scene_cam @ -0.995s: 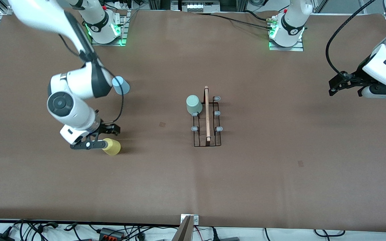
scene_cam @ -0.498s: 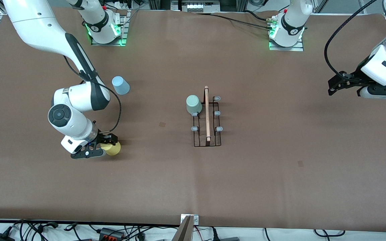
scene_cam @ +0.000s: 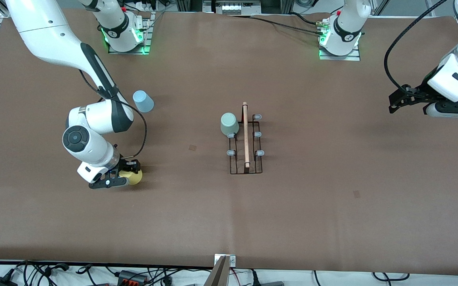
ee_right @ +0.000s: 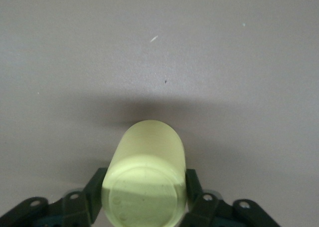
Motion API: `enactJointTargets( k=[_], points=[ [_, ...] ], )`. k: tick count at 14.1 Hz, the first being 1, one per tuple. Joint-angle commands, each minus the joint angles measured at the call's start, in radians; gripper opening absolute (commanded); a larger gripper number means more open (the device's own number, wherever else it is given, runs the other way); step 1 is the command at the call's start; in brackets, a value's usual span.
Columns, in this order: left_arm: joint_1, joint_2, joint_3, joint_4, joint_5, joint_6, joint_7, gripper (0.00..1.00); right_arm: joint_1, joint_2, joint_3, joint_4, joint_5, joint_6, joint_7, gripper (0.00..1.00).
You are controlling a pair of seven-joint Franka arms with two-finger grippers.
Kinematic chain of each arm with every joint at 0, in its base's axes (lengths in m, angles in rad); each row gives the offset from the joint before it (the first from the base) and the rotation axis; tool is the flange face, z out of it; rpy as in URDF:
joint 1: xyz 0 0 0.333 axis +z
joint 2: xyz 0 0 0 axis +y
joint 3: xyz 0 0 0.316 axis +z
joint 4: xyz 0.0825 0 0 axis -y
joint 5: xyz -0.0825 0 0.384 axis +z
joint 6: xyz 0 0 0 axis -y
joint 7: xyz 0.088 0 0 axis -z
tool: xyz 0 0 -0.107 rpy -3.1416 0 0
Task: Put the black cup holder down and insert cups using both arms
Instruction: 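Close the right gripper on the yellow cup and lift it, then carry the yellow cup over the holder with the right gripper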
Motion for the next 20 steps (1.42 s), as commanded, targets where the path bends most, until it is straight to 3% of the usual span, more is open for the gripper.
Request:
enactJointTargets(
  k=[1, 5, 8, 13, 20],
  points=[
    [-0.001, 0.001, -0.003, 0.006, 0.012, -0.01, 0.022, 1.0, 0.003, -0.039, 0.01, 0.002, -0.006, -0.034, -0.018, 0.0],
    [-0.001, 0.002, -0.003, 0.017, 0.017, -0.018, 0.022, 1.0, 0.143, -0.137, 0.008, 0.12, -0.003, -0.297, 0.193, 0.0],
    [0.001, 0.009, -0.006, 0.02, 0.017, -0.025, 0.022, 1.0, 0.295, -0.087, 0.004, 0.333, 0.002, -0.411, 0.498, 0.0],
    [0.001, 0.009, -0.006, 0.02, 0.017, -0.025, 0.022, 1.0, 0.479, 0.033, 0.004, 0.531, 0.023, -0.385, 0.795, 0.0],
    [0.002, 0.009, -0.006, 0.02, 0.015, -0.025, 0.022, 1.0, 0.561, 0.106, 0.002, 0.542, 0.014, -0.287, 0.803, 0.0]
  ],
)
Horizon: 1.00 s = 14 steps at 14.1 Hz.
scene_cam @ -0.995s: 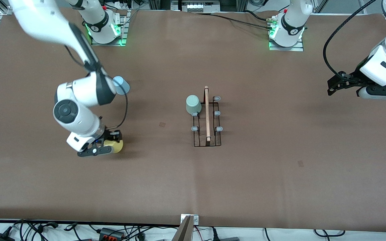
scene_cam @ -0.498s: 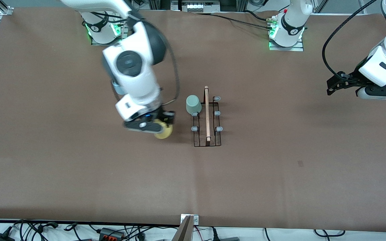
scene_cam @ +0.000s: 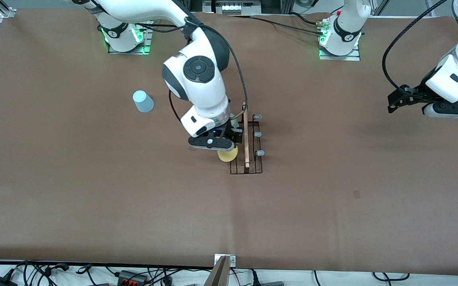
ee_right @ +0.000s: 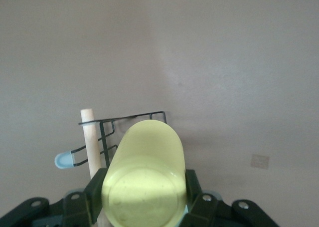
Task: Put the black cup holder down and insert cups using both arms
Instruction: 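Carry the yellow cup over the holder with the right gripper, then lower the yellow cup onto a holder peg and open the right gripper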
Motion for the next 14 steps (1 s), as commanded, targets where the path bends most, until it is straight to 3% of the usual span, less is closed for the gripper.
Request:
enactJointTargets(
  k=[1, 4, 5, 6, 7, 10, 12, 14],
  points=[
    [0.002, 0.005, -0.004, 0.019, 0.016, -0.018, 0.021, 1.0, 0.025, 0.042, -0.013, 0.038, 0.0, -0.001, 0.011, 0.0],
    [0.002, 0.005, -0.004, 0.019, 0.014, -0.018, 0.021, 1.0, 0.028, 0.059, -0.013, 0.035, -0.001, -0.001, 0.011, 0.07],
    [0.002, 0.005, -0.004, 0.019, 0.014, -0.02, 0.021, 1.0, 0.028, 0.065, -0.011, 0.035, 0.0, 0.0, 0.012, 0.34],
    [0.004, 0.005, -0.004, 0.019, 0.014, -0.018, 0.023, 1.0, 0.028, 0.07, -0.013, 0.035, 0.0, 0.0, 0.012, 0.94],
    [0.004, 0.005, -0.004, 0.019, 0.014, -0.02, 0.023, 1.0, 0.028, 0.067, -0.014, 0.035, 0.0, 0.005, -0.006, 1.0],
    [0.004, 0.005, -0.004, 0.019, 0.014, -0.021, 0.023, 1.0, 0.015, 0.026, -0.016, 0.03, 0.01, -0.012, -0.014, 1.0],
    [0.004, 0.005, -0.004, 0.019, 0.014, -0.031, 0.024, 1.0, -0.046, -0.084, -0.014, -0.067, 0.014, -0.032, -0.019, 1.0],
    [0.004, 0.005, -0.004, 0.019, 0.014, -0.031, 0.024, 1.0, -0.141, -0.268, -0.01, -0.237, 0.011, -0.059, -0.06, 1.0]
  ],
)
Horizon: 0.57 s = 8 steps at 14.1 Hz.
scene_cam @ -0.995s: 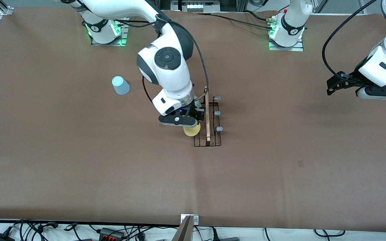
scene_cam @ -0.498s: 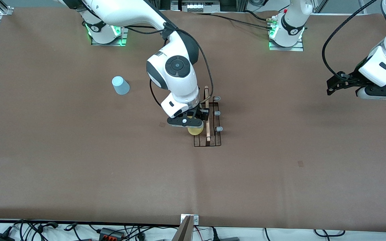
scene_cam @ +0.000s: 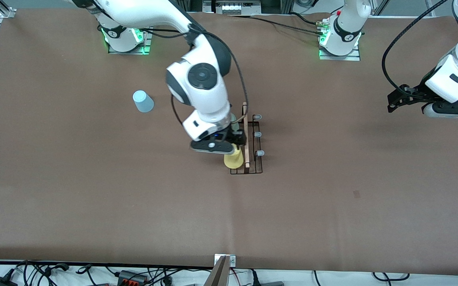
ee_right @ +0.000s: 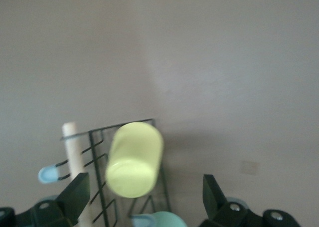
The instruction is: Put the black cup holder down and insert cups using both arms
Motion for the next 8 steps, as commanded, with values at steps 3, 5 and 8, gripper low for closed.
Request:
enactJointTargets(
  k=[3, 5, 8],
  points=[
    [0.003, 0.004, -0.004, 0.019, 0.014, -0.02, 0.023, 1.0, -0.288, -0.378, 0.021, -0.277, 0.013, -0.214, -0.262, 1.0],
    [0.003, 0.004, -0.004, 0.019, 0.014, -0.02, 0.023, 1.0, -0.412, -0.442, 0.021, -0.277, 0.015, -0.334, -0.506, 1.0],
    [0.003, 0.004, -0.004, 0.019, 0.014, -0.02, 0.021, 1.0, -0.566, -0.528, -0.006, -0.27, 0.013, -0.46, -0.72, 1.0]
  ],
)
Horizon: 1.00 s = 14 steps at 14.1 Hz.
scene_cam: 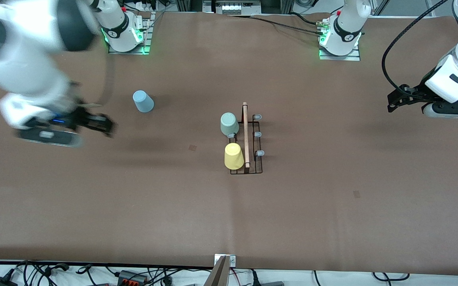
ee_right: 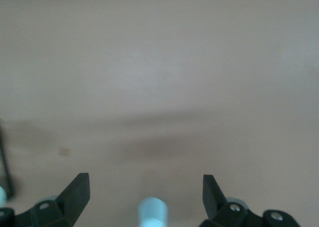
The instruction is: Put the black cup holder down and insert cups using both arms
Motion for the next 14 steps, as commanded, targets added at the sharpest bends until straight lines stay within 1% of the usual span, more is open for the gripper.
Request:
enactJointTargets(
  k=[1, 2, 3, 4, 5, 7, 10, 11, 14],
  points=[
    [0.003, 0.004, -0.004, 0.018, 0.014, -0.019, 0.022, 1.0, -0.089, -0.079, -0.031, -0.033, 0.012, -0.038, -0.167, 1.0],
    [0.003, 0.004, -0.004, 0.018, 0.014, -0.019, 0.022, 1.0, -0.115, -0.091, -0.044, -0.031, 0.013, -0.052, -0.201, 1.0],
    [0.002, 0.004, -0.004, 0.018, 0.016, -0.019, 0.022, 1.0, -0.151, -0.091, -0.048, -0.022, 0.044, -0.082, -0.227, 1.0],
    [0.002, 0.004, -0.004, 0.018, 0.016, -0.019, 0.022, 1.0, -0.172, -0.089, -0.05, 0.005, 0.096, -0.103, -0.238, 1.0],
    [0.002, 0.004, -0.004, 0.018, 0.016, -0.019, 0.023, 1.0, -0.188, -0.089, -0.053, 0.016, 0.108, -0.115, -0.238, 1.0],
    [0.002, 0.004, -0.004, 0.018, 0.016, -0.019, 0.023, 1.0, -0.192, -0.091, -0.054, -0.01, 0.104, -0.127, -0.232, 1.0],
    [0.002, 0.004, -0.004, 0.018, 0.016, -0.019, 0.023, 1.0, -0.18, -0.093, -0.053, -0.037, 0.104, -0.097, -0.215, 1.0],
    [0.002, 0.004, -0.004, 0.018, 0.016, -0.019, 0.023, 1.0, -0.176, -0.093, -0.051, -0.037, 0.111, -0.08, -0.212, 1.0],
    [0.002, 0.004, -0.004, 0.018, 0.016, -0.019, 0.023, 1.0, -0.174, -0.112, -0.047, -0.036, 0.104, -0.089, -0.232, 1.0]
  ],
)
